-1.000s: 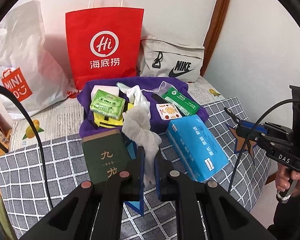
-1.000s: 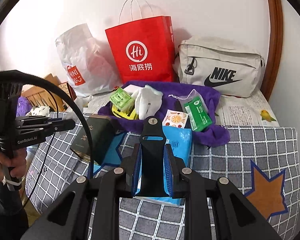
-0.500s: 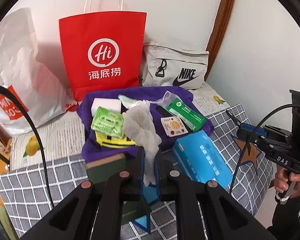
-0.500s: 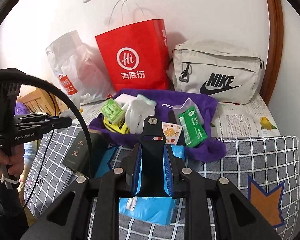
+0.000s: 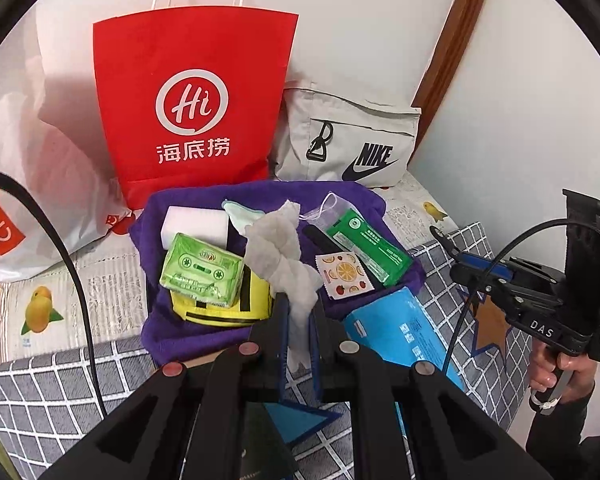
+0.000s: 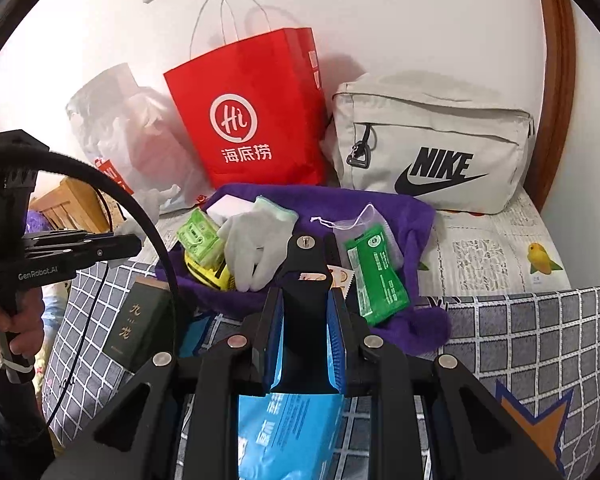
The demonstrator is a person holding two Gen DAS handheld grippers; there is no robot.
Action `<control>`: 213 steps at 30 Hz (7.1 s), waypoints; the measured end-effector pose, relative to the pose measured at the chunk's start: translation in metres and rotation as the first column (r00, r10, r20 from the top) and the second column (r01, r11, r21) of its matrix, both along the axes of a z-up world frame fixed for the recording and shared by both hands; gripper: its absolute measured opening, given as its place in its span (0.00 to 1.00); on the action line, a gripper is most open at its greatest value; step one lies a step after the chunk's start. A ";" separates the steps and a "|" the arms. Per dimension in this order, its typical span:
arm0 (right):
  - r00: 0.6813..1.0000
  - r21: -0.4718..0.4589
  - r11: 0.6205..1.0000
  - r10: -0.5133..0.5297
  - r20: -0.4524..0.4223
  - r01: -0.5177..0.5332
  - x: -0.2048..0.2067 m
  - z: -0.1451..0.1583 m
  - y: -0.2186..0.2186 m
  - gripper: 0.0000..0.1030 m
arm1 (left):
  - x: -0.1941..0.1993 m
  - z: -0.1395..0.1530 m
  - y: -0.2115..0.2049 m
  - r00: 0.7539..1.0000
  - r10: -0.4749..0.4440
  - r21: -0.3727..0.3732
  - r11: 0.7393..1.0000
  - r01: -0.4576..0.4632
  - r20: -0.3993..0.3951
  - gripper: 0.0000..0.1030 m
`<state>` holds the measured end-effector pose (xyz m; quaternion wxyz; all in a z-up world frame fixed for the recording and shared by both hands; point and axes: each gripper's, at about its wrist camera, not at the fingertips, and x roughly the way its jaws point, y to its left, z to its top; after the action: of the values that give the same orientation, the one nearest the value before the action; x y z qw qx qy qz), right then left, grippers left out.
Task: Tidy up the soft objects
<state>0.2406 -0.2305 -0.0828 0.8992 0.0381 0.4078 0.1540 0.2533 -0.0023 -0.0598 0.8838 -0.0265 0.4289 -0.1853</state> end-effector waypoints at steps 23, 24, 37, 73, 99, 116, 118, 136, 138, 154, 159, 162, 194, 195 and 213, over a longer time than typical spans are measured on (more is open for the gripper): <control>0.979 -0.067 0.998 -0.010 -0.206 -0.004 0.106 -0.081 -0.007 0.22 | 0.044 -0.011 -0.005 1.000 -0.016 0.028 0.999 0.016 -0.024 0.09; 0.978 -0.073 0.997 -0.010 -0.210 -0.006 0.107 -0.084 -0.006 0.22 | 0.046 -0.011 -0.004 1.000 -0.015 0.024 1.000 0.015 -0.025 0.09; 0.981 -0.069 0.997 0.003 -0.196 -0.017 0.103 -0.085 -0.008 0.43 | 0.064 -0.023 -0.028 0.996 -0.059 0.020 0.998 0.061 -0.066 0.09; 0.993 -0.052 0.998 0.022 -0.114 -0.028 0.031 -0.045 -0.009 0.43 | 0.102 -0.062 -0.073 0.984 -0.072 0.107 0.990 0.090 -0.163 0.49; 0.998 -0.122 0.992 -0.023 0.065 0.030 -0.077 0.020 0.037 0.95 | -0.060 0.026 0.001 0.987 0.110 0.192 0.973 -0.131 0.115 1.00; 0.986 -0.099 0.983 -0.144 0.083 0.152 -0.164 0.047 0.019 1.00 | -0.172 0.043 -0.012 0.949 0.242 0.118 0.956 -0.269 0.202 1.00; 0.986 -0.087 0.984 -0.147 0.075 0.153 -0.172 0.049 0.016 1.00 | -0.180 0.046 -0.012 0.945 0.253 0.097 0.956 -0.277 0.206 1.00; 0.982 -0.096 0.979 -0.174 0.073 0.181 -0.186 0.054 0.011 1.00 | -0.203 0.054 -0.025 0.940 0.252 0.114 0.952 -0.284 0.232 1.00; 0.982 -0.094 0.979 -0.174 0.073 0.181 -0.187 0.055 0.011 1.00 | -0.203 0.053 -0.025 0.940 0.255 0.112 0.952 -0.285 0.226 1.00; 0.982 -0.095 0.979 -0.174 0.080 0.181 -0.192 0.056 0.013 1.00 | -0.205 0.049 -0.025 0.943 0.262 0.121 0.949 -0.291 0.205 1.00; 0.980 -0.097 0.977 -0.182 0.082 0.190 -0.193 0.056 0.012 1.00 | -0.205 0.049 -0.026 0.943 0.262 0.123 0.949 -0.290 0.204 1.00; 0.980 -0.095 0.977 -0.184 0.082 0.191 -0.192 0.057 0.012 1.00 | -0.206 0.049 -0.026 0.943 0.261 0.123 0.949 -0.289 0.206 1.00; 0.980 -0.098 0.978 -0.178 0.088 0.186 -0.195 0.058 0.014 1.00 | -0.207 0.049 -0.023 0.947 0.255 0.127 0.951 -0.282 0.196 1.00; 0.980 -0.098 0.977 -0.179 0.089 0.187 -0.196 0.058 0.014 1.00 | -0.207 0.049 -0.023 0.947 0.255 0.128 0.951 -0.283 0.196 1.00; 0.980 -0.099 0.977 -0.178 0.093 0.187 -0.197 0.058 0.016 1.00 | -0.207 0.049 -0.021 0.947 0.255 0.125 0.951 -0.281 0.194 1.00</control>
<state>0.0433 -0.2145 -0.0246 0.9265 0.0204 0.3724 0.0502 0.0462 -0.0229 -0.0106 0.9345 -0.0013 0.3545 -0.0319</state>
